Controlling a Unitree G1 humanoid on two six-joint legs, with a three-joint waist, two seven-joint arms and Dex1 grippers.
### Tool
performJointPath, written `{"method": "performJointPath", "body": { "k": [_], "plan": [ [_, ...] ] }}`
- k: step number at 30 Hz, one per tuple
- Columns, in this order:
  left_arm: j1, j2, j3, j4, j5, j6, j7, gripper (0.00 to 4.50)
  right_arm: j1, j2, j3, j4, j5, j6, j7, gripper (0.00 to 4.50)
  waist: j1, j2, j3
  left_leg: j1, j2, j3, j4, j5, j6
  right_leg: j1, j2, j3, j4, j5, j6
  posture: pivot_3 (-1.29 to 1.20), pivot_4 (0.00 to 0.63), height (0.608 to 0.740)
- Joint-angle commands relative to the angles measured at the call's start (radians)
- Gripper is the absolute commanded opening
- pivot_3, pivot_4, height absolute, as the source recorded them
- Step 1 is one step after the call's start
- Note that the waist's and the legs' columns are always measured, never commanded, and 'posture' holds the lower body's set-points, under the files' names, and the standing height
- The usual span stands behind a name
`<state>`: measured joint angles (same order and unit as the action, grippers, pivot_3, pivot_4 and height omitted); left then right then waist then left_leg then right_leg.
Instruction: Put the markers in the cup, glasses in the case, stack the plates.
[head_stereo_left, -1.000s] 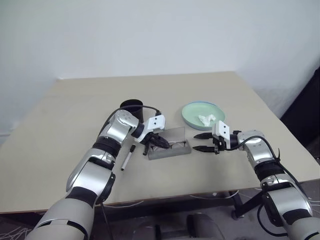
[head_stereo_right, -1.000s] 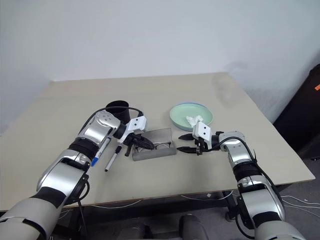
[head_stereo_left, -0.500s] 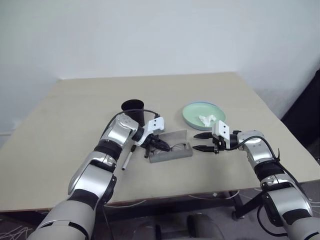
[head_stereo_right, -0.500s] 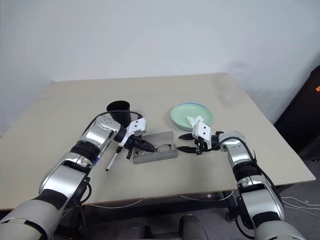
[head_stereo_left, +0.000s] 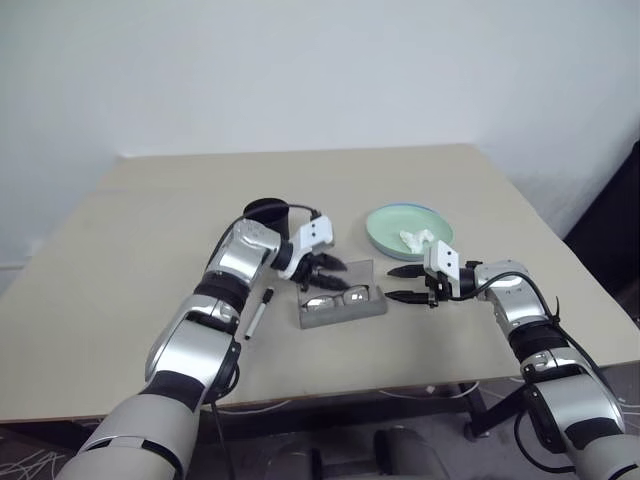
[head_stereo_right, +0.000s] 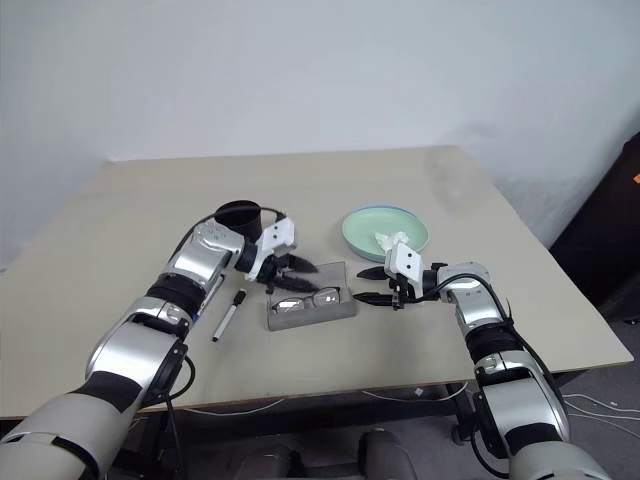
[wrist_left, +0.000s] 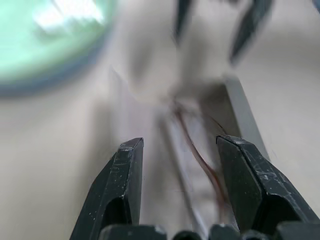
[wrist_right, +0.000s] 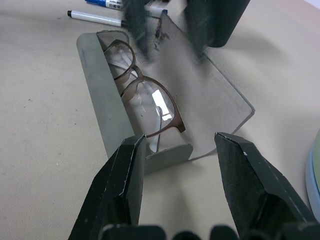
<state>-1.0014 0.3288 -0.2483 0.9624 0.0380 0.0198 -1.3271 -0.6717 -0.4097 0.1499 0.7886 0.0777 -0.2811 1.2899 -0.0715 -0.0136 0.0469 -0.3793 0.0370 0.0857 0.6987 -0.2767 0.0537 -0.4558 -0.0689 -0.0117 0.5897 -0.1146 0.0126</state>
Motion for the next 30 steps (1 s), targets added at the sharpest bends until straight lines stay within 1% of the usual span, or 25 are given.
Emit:
{"method": "performJointPath", "body": {
  "k": [1, 3, 6, 11, 17, 24, 26, 30],
  "plan": [
    [-0.049, -0.009, 0.041, -0.027, -0.023, -0.043, 0.040, 2.37, -0.029, -0.003, -0.012, -0.021, 0.013, -0.008, 0.000, 2.37, 0.000, 0.000, 0.000, 0.000, 0.000, 0.000, 0.000, 0.000, 0.000, 0.000, 0.000, 0.000, 0.000, 0.000, 0.000, 0.00, 0.000, 0.732],
    [-0.075, -0.015, 0.061, -0.017, -0.030, -0.063, 0.071, 2.37, -0.030, -0.002, -0.012, -0.019, 0.013, -0.009, -0.001, 2.37, 0.000, 0.000, 0.000, 0.000, 0.000, 0.000, 0.000, 0.000, 0.000, 0.000, 0.000, 0.000, 0.000, 0.000, 0.000, 0.00, 0.000, 0.732],
    [-0.096, -0.014, 0.072, 0.002, -0.018, -0.125, 0.123, 1.78, -0.031, 0.000, -0.012, -0.016, 0.012, -0.011, -0.002, 2.37, 0.000, 0.000, 0.000, 0.000, 0.000, -0.001, 0.000, 0.000, 0.000, 0.000, 0.000, 0.000, 0.000, 0.000, 0.000, 0.00, 0.000, 0.732],
    [-0.115, 0.001, 0.012, 0.081, 0.091, -0.228, 0.261, 0.05, -0.031, 0.004, -0.013, -0.014, 0.012, -0.014, -0.006, 2.37, 0.000, 0.000, 0.000, 0.001, 0.000, -0.001, 0.000, 0.000, 0.000, 0.001, 0.000, 0.000, 0.000, 0.000, 0.000, 0.00, 0.000, 0.732],
    [-0.103, 0.005, -0.084, 0.153, 0.227, -0.295, 0.346, 0.02, -0.029, 0.005, -0.013, -0.019, 0.014, -0.013, -0.009, 2.37, 0.000, 0.000, 0.000, 0.001, 0.000, -0.001, 0.000, 0.000, 0.000, 0.001, 0.000, 0.000, 0.000, 0.000, 0.000, 0.00, 0.000, 0.732],
    [-0.089, 0.008, -0.158, 0.195, 0.324, -0.352, 0.374, 0.02, -0.027, 0.004, -0.014, -0.023, 0.015, -0.012, -0.010, 2.37, 0.000, 0.000, 0.000, 0.000, -0.001, -0.001, 0.000, 0.000, 0.000, 0.001, 0.000, 0.000, 0.000, 0.000, 0.000, 0.00, 0.000, 0.732],
    [-0.082, 0.009, -0.162, 0.198, 0.325, -0.359, 0.336, 0.02, -0.027, 0.004, -0.015, -0.023, 0.015, -0.012, -0.010, 2.37, 0.000, 0.000, 0.000, 0.000, -0.001, -0.001, 0.000, 0.000, 0.000, 0.001, 0.000, 0.000, 0.000, 0.000, 0.000, 0.00, 0.000, 0.732],
    [-0.068, 0.003, -0.098, 0.168, 0.223, -0.289, 0.150, 0.02, -0.027, 0.003, -0.015, -0.022, 0.014, -0.013, -0.012, 2.37, 0.000, 0.000, 0.000, 0.000, 0.000, 0.000, 0.000, 0.000, 0.000, 0.001, 0.000, 0.000, 0.000, 0.000, 0.000, 0.00, 0.000, 0.732]
  ]
}}
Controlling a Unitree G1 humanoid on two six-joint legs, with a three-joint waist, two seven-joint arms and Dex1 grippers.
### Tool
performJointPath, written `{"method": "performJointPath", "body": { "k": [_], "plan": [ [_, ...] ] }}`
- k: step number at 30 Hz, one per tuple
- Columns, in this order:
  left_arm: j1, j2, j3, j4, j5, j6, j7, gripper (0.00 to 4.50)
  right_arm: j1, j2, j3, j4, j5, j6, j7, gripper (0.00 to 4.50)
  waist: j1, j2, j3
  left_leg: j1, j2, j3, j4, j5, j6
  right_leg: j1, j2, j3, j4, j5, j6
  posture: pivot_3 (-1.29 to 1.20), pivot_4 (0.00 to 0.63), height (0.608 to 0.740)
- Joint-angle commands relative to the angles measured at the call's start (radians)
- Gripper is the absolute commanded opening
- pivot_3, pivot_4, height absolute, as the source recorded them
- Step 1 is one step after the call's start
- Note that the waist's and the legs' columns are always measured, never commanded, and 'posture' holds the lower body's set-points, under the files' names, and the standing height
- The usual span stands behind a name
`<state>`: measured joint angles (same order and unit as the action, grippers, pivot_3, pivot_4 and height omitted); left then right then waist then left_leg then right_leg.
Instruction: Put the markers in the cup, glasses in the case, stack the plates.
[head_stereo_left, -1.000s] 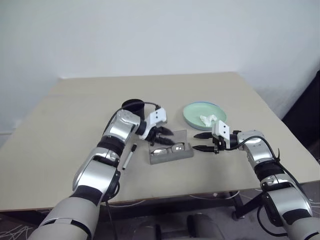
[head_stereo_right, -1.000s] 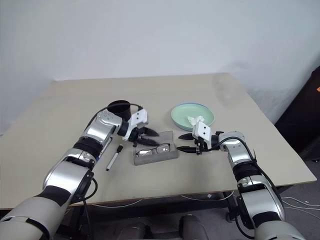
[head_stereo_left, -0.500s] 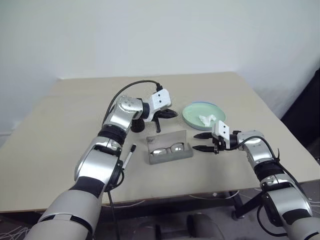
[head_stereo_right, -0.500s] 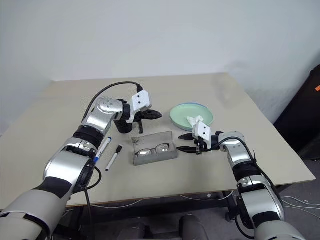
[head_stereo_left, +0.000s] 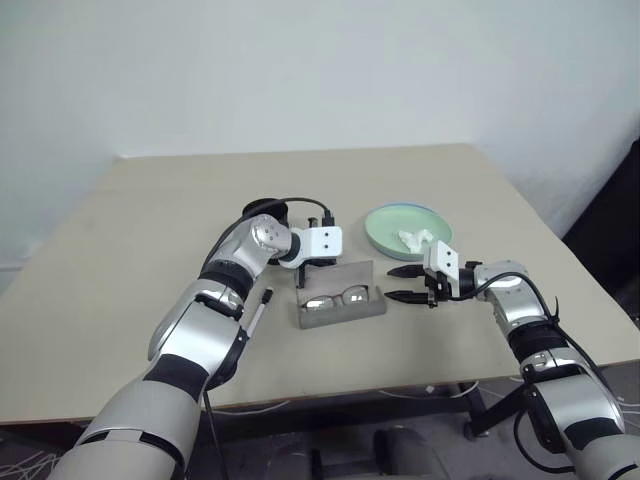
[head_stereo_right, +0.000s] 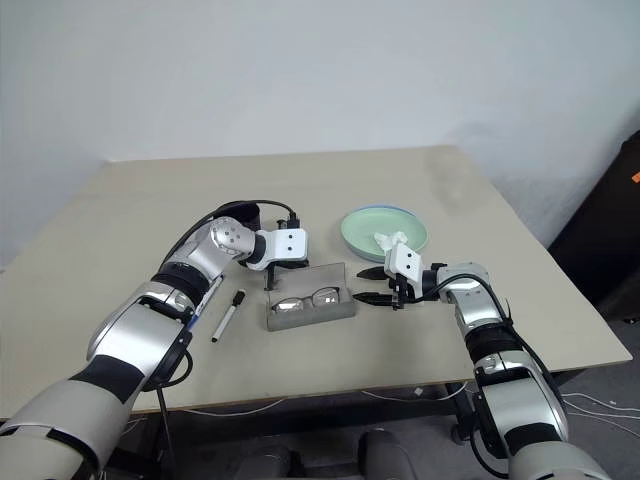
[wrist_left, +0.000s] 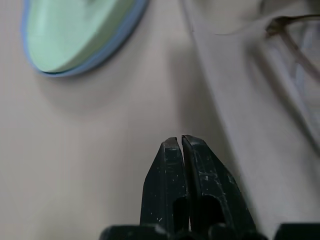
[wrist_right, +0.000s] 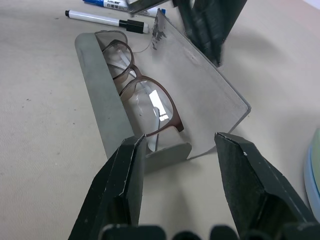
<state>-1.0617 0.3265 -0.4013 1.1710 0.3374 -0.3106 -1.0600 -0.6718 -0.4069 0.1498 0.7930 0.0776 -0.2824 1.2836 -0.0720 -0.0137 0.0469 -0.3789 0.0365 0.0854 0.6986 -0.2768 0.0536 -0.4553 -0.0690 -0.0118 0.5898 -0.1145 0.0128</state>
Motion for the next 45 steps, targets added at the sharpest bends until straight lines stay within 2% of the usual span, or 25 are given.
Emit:
{"method": "performJointPath", "body": {
  "k": [1, 9, 17, 20, 25, 38, 45],
  "plan": [
    [-0.005, 0.008, 0.070, -0.052, -0.099, 0.068, -0.161, 0.02, -0.027, 0.000, -0.015, -0.025, 0.014, -0.012, -0.006, 2.37, 0.000, 0.000, 0.000, 0.000, 0.000, 0.000, 0.000, 0.000, 0.000, 0.000, 0.000, 0.000, 0.000, 0.000, 0.000, 0.00, 0.000, 0.732],
    [0.058, 0.029, 0.124, -0.199, -0.201, 0.201, -0.334, 0.02, -0.031, 0.002, -0.016, -0.019, 0.015, -0.015, -0.008, 2.37, 0.000, 0.000, 0.000, 0.000, 0.000, -0.001, 0.000, 0.000, 0.000, 0.000, 0.000, 0.000, 0.000, 0.000, 0.000, 0.00, 0.000, 0.732],
    [0.183, 0.066, 0.068, -0.406, -0.189, 0.278, -0.390, 0.02, -0.037, 0.004, -0.015, -0.011, 0.013, -0.019, -0.008, 2.37, 0.000, 0.000, 0.000, 0.000, 0.000, -0.001, 0.000, 0.000, 0.000, 0.000, 0.000, 0.000, 0.001, 0.000, 0.000, 0.00, 0.000, 0.732],
    [0.207, 0.082, 0.047, -0.434, -0.171, 0.282, -0.368, 0.02, -0.040, 0.004, -0.015, -0.009, 0.013, -0.020, -0.008, 2.37, 0.000, 0.000, 0.000, 0.000, 0.000, -0.001, 0.000, 0.000, 0.000, 0.000, 0.000, 0.000, 0.001, 0.000, 0.000, 0.00, 0.000, 0.732],
    [0.232, 0.079, 0.081, -0.501, -0.221, 0.346, -0.339, 0.02, -0.041, 0.004, -0.016, -0.008, 0.013, -0.020, -0.007, 2.37, 0.000, 0.000, 0.000, 0.001, 0.000, -0.001, 0.000, 0.000, 0.000, 0.001, 0.000, 0.000, 0.001, 0.000, 0.000, 0.00, 0.000, 0.732],
    [0.374, 0.140, 0.291, -0.858, -0.406, 0.621, -0.131, 0.02, -0.044, 0.004, -0.045, -0.044, 0.075, 0.055, 0.044, 2.37, 0.000, 0.000, 0.000, 0.002, 0.000, -0.008, 0.000, 0.000, 0.000, 0.001, 0.000, 0.000, 0.001, 0.000, 0.000, 0.00, 0.000, 0.732],
    [0.587, 0.205, 0.391, -1.135, -0.497, 0.772, -0.020, 0.02, -0.058, 0.009, -0.093, -0.088, 0.156, 0.182, 0.058, 2.37, 0.000, 0.001, 0.000, 0.002, 0.000, -0.008, 0.000, 0.000, 0.000, 0.001, 0.000, 0.000, 0.001, 0.000, 0.000, 0.00, 0.000, 0.732]
  ]
}}
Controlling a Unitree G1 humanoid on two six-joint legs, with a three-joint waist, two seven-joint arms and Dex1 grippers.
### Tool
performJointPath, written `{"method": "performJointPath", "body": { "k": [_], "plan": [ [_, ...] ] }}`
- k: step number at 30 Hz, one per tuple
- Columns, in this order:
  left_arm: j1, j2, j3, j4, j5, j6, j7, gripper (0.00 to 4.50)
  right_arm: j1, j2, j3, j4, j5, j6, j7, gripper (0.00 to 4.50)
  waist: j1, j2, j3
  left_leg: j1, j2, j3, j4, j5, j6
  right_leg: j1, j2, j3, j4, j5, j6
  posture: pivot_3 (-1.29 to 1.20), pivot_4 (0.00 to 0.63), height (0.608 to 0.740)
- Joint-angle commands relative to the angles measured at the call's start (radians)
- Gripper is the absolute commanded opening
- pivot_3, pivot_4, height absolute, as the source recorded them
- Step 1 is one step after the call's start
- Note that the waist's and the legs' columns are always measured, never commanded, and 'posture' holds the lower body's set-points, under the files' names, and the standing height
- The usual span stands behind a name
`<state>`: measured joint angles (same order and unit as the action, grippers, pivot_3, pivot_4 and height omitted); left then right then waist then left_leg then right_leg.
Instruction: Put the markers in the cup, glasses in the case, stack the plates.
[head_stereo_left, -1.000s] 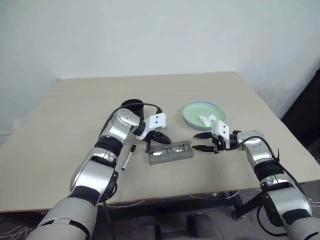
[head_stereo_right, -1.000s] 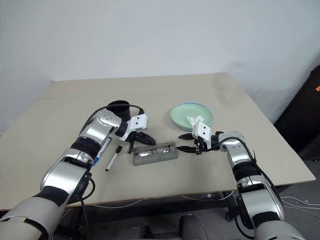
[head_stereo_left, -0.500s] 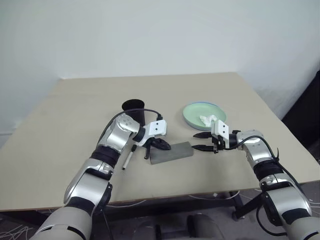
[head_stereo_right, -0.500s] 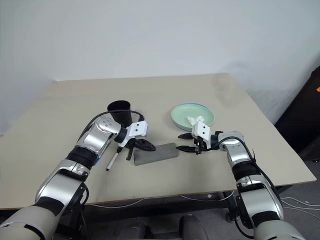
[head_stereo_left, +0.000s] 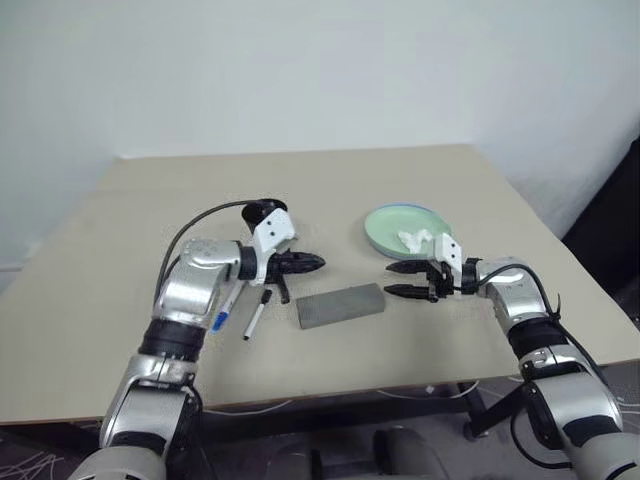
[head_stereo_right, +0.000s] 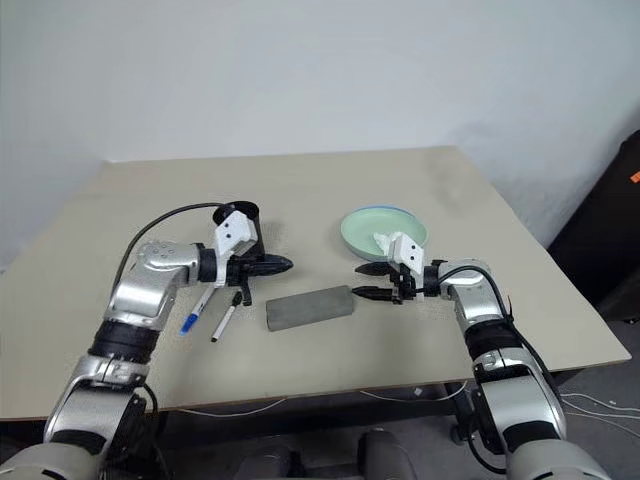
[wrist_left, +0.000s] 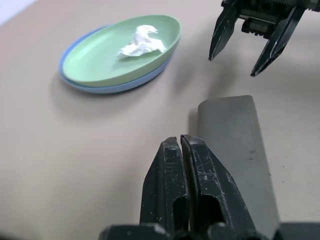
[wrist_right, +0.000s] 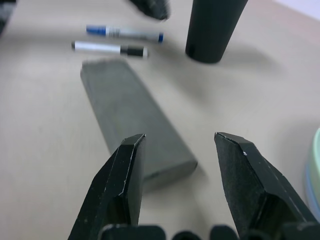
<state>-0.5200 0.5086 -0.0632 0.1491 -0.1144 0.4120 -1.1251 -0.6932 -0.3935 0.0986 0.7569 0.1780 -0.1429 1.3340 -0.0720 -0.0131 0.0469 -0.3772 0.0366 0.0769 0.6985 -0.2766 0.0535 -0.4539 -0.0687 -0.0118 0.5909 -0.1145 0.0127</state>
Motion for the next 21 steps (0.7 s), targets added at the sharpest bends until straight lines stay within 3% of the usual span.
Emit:
{"method": "performJointPath", "body": {
  "k": [1, 12, 16, 21],
  "plan": [
    [0.078, 0.031, 0.065, -0.152, -0.061, 0.072, 0.059, 0.02, -0.039, -0.005, -0.049, -0.056, 0.064, 0.059, 0.007, 2.37, 0.000, 0.000, 0.000, 0.000, 0.000, 0.000, 0.000, 0.000, 0.000, 0.000, 0.000, 0.000, 0.000, 0.000, 0.000, 0.00, 0.000, 0.732],
    [0.305, 0.041, 0.138, -0.349, -0.109, 0.239, 0.285, 0.02, -0.055, -0.011, -0.056, -0.043, 0.048, 0.054, 0.003, 2.37, 0.001, 0.000, 0.000, 0.000, 0.000, -0.001, 0.000, 0.000, -0.001, 0.001, 0.000, -0.002, 0.000, 0.000, 0.000, 0.00, 0.000, 0.732],
    [0.300, 0.014, 0.149, -0.345, -0.116, 0.317, 0.380, 0.89, -0.057, -0.008, -0.048, -0.038, 0.038, 0.043, 0.004, 2.37, 0.001, 0.000, 0.000, 0.001, 0.000, -0.002, 0.000, 0.000, -0.002, 0.001, 0.000, -0.002, 0.000, 0.000, 0.000, 0.00, 0.000, 0.732],
    [0.275, -0.014, 0.152, -0.332, -0.130, 0.371, 0.448, 2.53, -0.059, -0.007, -0.048, -0.034, 0.035, 0.038, 0.003, 2.37, 0.001, 0.000, 0.000, 0.000, 0.000, -0.002, 0.000, 0.000, -0.002, 0.002, 0.000, -0.002, -0.001, 0.000, 0.000, 0.00, 0.000, 0.732]
  ]
}}
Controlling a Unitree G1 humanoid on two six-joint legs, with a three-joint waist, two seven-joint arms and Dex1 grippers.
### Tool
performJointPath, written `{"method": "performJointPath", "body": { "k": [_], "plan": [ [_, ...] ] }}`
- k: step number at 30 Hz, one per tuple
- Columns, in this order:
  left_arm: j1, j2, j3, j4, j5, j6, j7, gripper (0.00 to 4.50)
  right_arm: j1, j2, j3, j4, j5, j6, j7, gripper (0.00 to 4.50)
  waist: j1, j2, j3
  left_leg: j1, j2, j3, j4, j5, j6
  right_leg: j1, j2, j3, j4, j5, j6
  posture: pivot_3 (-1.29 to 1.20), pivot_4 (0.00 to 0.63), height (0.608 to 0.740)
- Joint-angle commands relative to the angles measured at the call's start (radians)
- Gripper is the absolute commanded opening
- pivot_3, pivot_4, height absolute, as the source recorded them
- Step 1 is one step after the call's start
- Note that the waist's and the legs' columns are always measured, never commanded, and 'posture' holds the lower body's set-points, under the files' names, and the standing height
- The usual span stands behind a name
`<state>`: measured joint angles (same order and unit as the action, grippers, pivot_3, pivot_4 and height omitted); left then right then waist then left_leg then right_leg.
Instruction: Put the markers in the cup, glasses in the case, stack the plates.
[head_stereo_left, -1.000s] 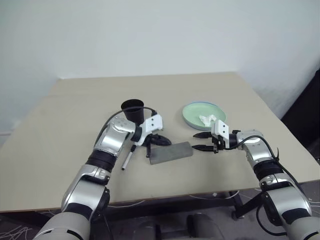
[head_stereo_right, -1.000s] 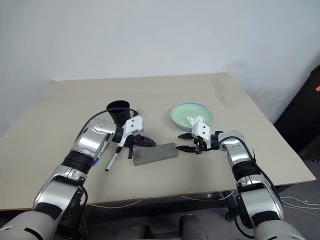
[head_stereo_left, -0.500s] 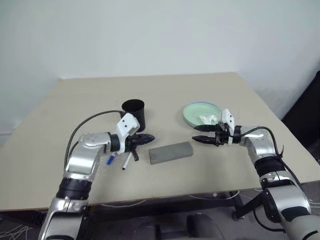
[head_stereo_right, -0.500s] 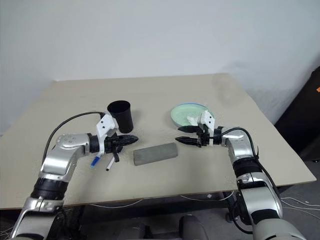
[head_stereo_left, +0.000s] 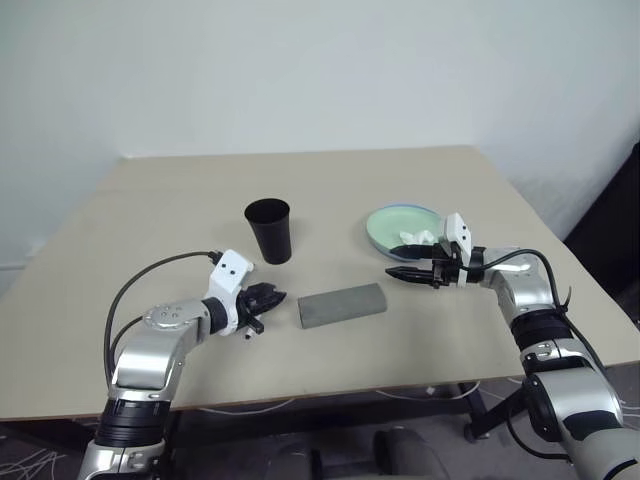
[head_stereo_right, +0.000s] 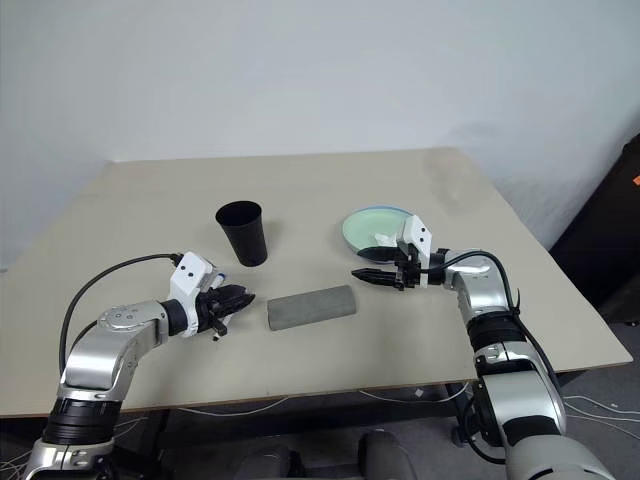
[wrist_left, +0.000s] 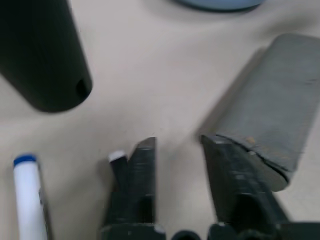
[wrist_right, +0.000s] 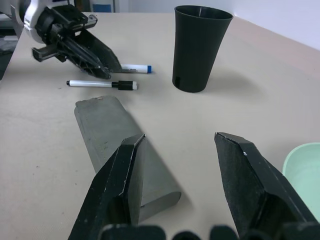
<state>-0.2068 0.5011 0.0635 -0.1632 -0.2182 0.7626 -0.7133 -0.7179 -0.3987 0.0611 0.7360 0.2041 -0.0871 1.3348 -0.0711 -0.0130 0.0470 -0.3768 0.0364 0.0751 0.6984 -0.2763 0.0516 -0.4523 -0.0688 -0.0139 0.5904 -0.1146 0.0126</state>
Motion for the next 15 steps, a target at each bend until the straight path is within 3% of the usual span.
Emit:
{"method": "performJointPath", "body": {
  "k": [1, 5, 15],
  "plan": [
    [-0.045, -0.011, 0.024, -0.014, -0.027, 0.035, 0.050, 2.87, -0.034, -0.002, -0.011, -0.012, 0.008, -0.019, 0.003, 2.37, 0.000, 0.000, 0.000, 0.000, 0.000, 0.000, 0.000, 0.000, 0.000, 0.000, 0.000, 0.000, 0.000, 0.000, 0.000, 0.00, 0.000, 0.732],
    [-0.062, -0.017, 0.013, 0.006, -0.020, 0.059, 0.095, 4.17, -0.032, -0.005, -0.011, -0.013, 0.006, -0.023, 0.000, 2.37, 0.000, 0.000, 0.000, 0.000, 0.000, 0.000, 0.000, 0.000, 0.000, 0.000, 0.000, 0.000, 0.000, 0.000, 0.000, 0.00, 0.000, 0.732],
    [-0.131, -0.048, 0.002, -0.024, -0.026, 0.281, 0.251, 4.17, -0.020, -0.014, -0.013, -0.011, -0.002, -0.029, -0.002, 2.37, 0.000, 0.000, 0.000, 0.000, -0.001, -0.001, 0.000, 0.000, 0.000, 0.000, 0.000, 0.000, 0.000, 0.000, 0.000, 0.00, 0.000, 0.732]
  ]
}}
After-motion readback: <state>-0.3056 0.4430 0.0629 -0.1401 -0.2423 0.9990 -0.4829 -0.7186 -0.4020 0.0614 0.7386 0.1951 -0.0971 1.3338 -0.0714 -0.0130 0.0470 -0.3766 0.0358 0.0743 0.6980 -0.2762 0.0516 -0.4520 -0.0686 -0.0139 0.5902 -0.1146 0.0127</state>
